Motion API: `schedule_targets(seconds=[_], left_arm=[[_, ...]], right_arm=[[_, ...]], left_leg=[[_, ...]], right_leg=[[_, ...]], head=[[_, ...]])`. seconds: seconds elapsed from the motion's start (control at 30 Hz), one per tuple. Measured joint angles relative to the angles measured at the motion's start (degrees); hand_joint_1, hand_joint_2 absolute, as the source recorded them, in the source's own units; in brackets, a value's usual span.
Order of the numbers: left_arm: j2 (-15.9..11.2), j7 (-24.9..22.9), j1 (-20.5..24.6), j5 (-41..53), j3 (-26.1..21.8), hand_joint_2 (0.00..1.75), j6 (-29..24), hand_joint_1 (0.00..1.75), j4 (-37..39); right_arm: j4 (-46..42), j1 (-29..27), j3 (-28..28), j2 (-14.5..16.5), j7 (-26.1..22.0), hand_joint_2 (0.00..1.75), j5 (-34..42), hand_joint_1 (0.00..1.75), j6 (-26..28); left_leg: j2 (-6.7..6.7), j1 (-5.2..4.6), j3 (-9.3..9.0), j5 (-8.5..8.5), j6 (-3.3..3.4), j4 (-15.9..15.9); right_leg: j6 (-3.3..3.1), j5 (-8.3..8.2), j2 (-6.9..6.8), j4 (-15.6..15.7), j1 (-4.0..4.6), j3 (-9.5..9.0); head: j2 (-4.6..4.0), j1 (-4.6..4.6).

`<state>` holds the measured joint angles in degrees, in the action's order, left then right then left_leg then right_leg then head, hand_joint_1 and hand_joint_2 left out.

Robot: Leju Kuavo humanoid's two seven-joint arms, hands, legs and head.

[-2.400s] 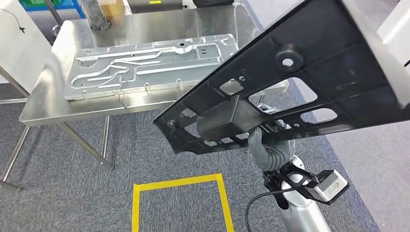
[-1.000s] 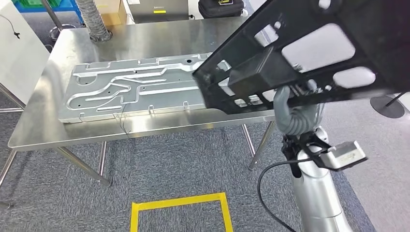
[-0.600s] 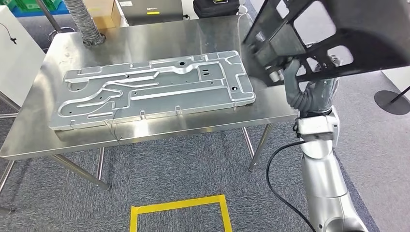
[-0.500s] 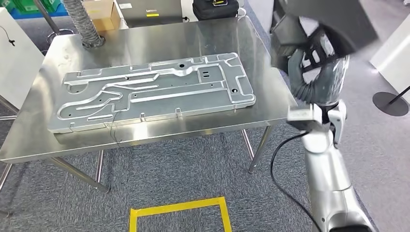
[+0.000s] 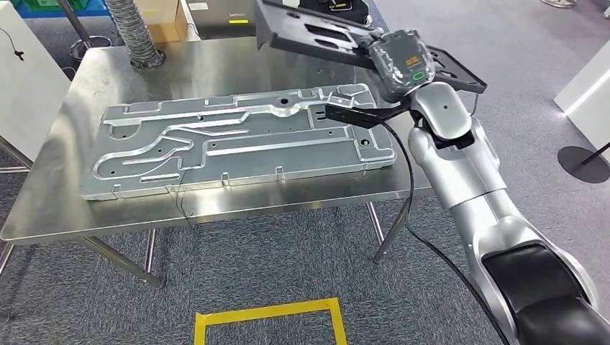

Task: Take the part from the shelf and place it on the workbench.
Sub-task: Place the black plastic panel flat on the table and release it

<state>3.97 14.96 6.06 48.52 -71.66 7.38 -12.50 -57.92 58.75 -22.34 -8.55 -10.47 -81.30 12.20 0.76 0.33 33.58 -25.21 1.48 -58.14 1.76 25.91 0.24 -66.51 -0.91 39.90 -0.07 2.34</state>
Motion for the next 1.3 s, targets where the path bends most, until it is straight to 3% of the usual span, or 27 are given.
schedule_targets(seconds=[0.03, 0.1, 0.17, 0.33, 0.4, 0.47, 0.5, 0.57, 0.63, 0.67, 0.8, 0.87, 0.93, 0.97, 1.0, 1.03, 1.1, 1.13, 1.17, 1.23, 1.3], left_arm=[[0.02, -0.07, 0.08, 0.08, 0.02, 1.75, 0.00, 0.00, 0.00], [0.02, -0.23, 0.28, 0.17, 0.05, 1.75, -0.07, 0.00, 0.00], [0.02, -0.49, 0.43, 0.26, 0.08, 1.75, -0.18, 0.00, 0.00], [-0.01, -0.74, 0.59, 0.33, 0.11, 1.75, -0.32, 0.00, 0.00], [0.01, -0.97, 1.00, 0.32, 0.16, 1.75, -0.69, 0.00, 0.00], [0.04, -1.15, 1.20, 0.24, 0.20, 1.75, -0.99, 0.00, 0.00], [0.05, -1.17, 1.08, 0.20, 0.20, 1.75, -1.02, 0.00, 0.00], [0.04, -1.19, 0.84, 0.11, 0.19, 1.75, -1.03, 0.00, 0.00], [0.03, -1.17, 0.75, 0.00, 0.19, 1.75, -1.04, 0.00, 0.00], [0.03, -1.15, 0.74, -0.05, 0.19, 1.75, -1.04, 0.00, 0.00], [0.17, -0.99, 0.57, -0.20, 0.19, 1.75, -1.05, 0.00, 0.00], [0.27, -0.87, 0.67, -0.16, 0.19, 1.75, -1.04, 0.00, 0.00], [0.27, -0.79, 0.82, -0.04, 0.19, 1.75, -1.04, 0.00, 0.00], [0.27, -0.77, 0.84, 0.01, 0.19, 1.75, -1.04, 0.00, 0.00], [0.27, -0.77, 0.81, 0.04, 0.19, 1.75, -1.05, 0.00, 0.00], [0.27, -0.77, 0.74, 0.03, 0.19, 1.75, -1.05, 0.00, 0.00], [0.40, -0.76, 0.53, -0.01, 0.19, 1.75, -1.08, 0.00, 0.04], [0.50, -0.74, 0.45, -0.02, 0.19, 1.75, -1.11, 0.00, 0.09], [0.59, -0.72, 0.39, -0.06, 0.19, 1.75, -1.16, 0.00, 0.15], [0.66, -0.66, 0.37, -0.16, 0.19, 1.75, -1.23, 0.00, 0.22], [0.48, -0.58, 0.30, -0.26, 0.19, 1.75, -1.32, 0.00, 0.21]], right_arm=[[1.66, 0.72, -1.17, 0.45, 0.11, 1.75, -0.41, 1.75, -0.16], [4.76, 2.09, -3.22, 1.63, 0.20, 1.75, -1.35, 1.75, -0.72], [8.68, 3.71, -5.51, 3.27, 0.32, 1.75, -2.67, 1.75, -1.62], [12.71, 4.82, -8.17, 4.90, 0.71, 1.75, -3.96, 1.75, -2.37], [18.45, 5.49, -12.35, 8.67, 1.68, 1.75, -5.33, 1.75, -2.90], [24.23, 5.91, -16.55, 12.85, 2.97, 1.75, -6.48, 1.75, -3.23], [25.65, 5.92, -17.66, 13.84, 3.40, 1.75, -6.71, 1.75, -3.29], [27.92, 6.00, -19.41, 15.72, 4.06, 1.75, -7.01, 1.75, -3.47], [29.45, 6.30, -20.45, 17.24, 4.28, 1.75, -7.05, 1.75, -3.57], [30.01, 6.45, -20.79, 17.85, 4.26, 1.75, -7.02, 1.75, -3.55], [31.74, 6.62, -21.79, 20.19, 3.87, 1.75, -6.91, 1.75, -3.23], [32.34, 6.55, -22.13, 20.94, 3.79, 1.75, -6.88, 1.75, -2.75], [33.03, 6.04, -22.63, 21.26, 3.88, 1.75, -6.87, 1.75, -2.20], [33.41, 5.60, -22.87, 21.32, 4.05, 1.75, -6.87, 1.75, -2.01], [33.78, 5.18, -23.05, 21.34, 4.26, 1.75, -6.87, 1.75, -1.87], [34.16, 4.89, -23.15, 21.31, 4.53, 1.75, -6.85, 1.75, -1.78], [34.80, 4.80, -23.23, 21.23, 5.01, 1.75, -6.74, 1.75, -1.53], [35.07, 4.91, -23.24, 21.18, 5.21, 1.75, -6.64, 1.75, -1.32], [35.28, 5.00, -23.24, 21.16, 5.37, 1.75, -6.54, 1.75, -1.12], [35.71, 5.10, -23.25, 20.94, 5.57, 1.75, -6.29, 1.75, -0.91], [36.14, 5.12, -23.25, 20.53, 5.82, 1.75, -6.00, 1.75, -0.97]], left_leg=[[0.09, -0.09, -0.17, -0.41, -0.24, -0.29], [0.26, -0.14, -0.15, -0.95, -0.74, -0.60], [0.25, -0.12, -0.08, -1.06, -1.27, -0.44], [0.09, -0.15, -0.37, -1.35, -1.79, -0.26], [-0.13, 0.08, 3.55, -4.08, -2.68, -7.61], [-0.31, 0.35, 8.95, -6.00, -3.37, -16.19], [-0.32, 0.36, 9.62, -4.75, -3.37, -16.07], [-0.37, 0.36, 7.71, 0.37, -3.14, -9.53], [-0.41, 0.12, 4.78, 3.44, -2.65, -2.57], [-0.42, 0.00, 4.07, 3.58, -2.37, -0.98], [-0.43, 0.15, 3.39, 2.66, -1.09, -0.08], [-0.46, 0.27, 2.91, 2.44, -0.49, 0.23], [-0.42, 0.11, 2.51, 2.06, -0.02, 0.22], [-0.33, 0.01, 2.23, 1.82, 0.12, 0.18], [-0.19, -0.10, 1.91, 1.56, 0.19, 0.12], [-0.04, -0.23, 1.53, 1.25, 0.21, 0.03], [0.14, -0.55, 0.83, 0.61, 0.08, -0.11], [0.13, -0.69, 0.68, 0.36, -0.06, -0.19], [0.05, -0.73, 0.65, 0.21, -0.26, -0.19], [-0.15, -0.69, 0.63, 0.04, -0.70, -0.03], [-0.32, -0.75, 0.51, -0.55, -1.19, -0.31]], right_leg=[[-0.19, -1.67, -0.01, 3.34, 0.11, -1.34], [-0.82, -2.20, 0.06, 6.87, 0.36, -2.93], [-1.42, -1.66, 0.26, 7.37, 0.55, -3.16], [-1.85, -1.64, 0.51, 7.61, 0.39, -3.43], [-2.53, -1.23, 0.58, 8.02, 0.17, -4.35], [-3.01, -0.52, 0.55, 8.16, 0.17, -5.29], [-2.98, -0.20, 0.55, 8.13, 0.18, -5.65], [-2.80, 0.54, 0.54, 8.11, 0.17, -6.59], [-2.37, 1.22, 0.57, 8.07, 0.34, -7.18], [-2.12, 1.39, 0.58, 8.09, 0.44, -7.22], [-0.99, 2.45, 0.47, 7.44, 0.53, -7.02], [-0.63, 4.88, 0.31, 2.50, 0.51, -4.63], [-0.53, 7.53, 0.24, -5.46, 0.54, -0.13], [-0.54, 7.75, 0.23, -8.13, 0.55, 1.69], [-0.65, 6.78, 0.23, -8.62, 0.57, 2.52], [-0.89, 4.73, 0.22, -6.77, 0.64, 2.24], [-1.93, -0.29, 0.12, 1.04, 1.05, -0.48], [-2.42, -1.86, 0.00, 4.58, 1.29, -1.75], [-2.77, -2.60, -0.09, 6.78, 1.51, -2.53], [-2.97, -2.51, -0.12, 8.06, 1.69, -2.91], [-3.10, -2.56, -0.10, 8.80, 1.18, -3.68]], head=[[0.00, -0.01], [0.01, -0.01], [0.01, -0.01], [0.01, 0.01], [0.01, 0.01], [0.01, 0.02], [0.01, 0.02], [0.00, 0.02], [0.00, 0.02], [0.00, 0.02], [0.01, 0.02], [0.00, 0.02], [0.01, 0.02], [0.01, 0.02], [0.01, 0.02], [0.00, 0.02], [0.00, 0.02], [0.01, 0.02], [0.01, 0.02], [0.01, 0.02], [0.01, 0.03]])
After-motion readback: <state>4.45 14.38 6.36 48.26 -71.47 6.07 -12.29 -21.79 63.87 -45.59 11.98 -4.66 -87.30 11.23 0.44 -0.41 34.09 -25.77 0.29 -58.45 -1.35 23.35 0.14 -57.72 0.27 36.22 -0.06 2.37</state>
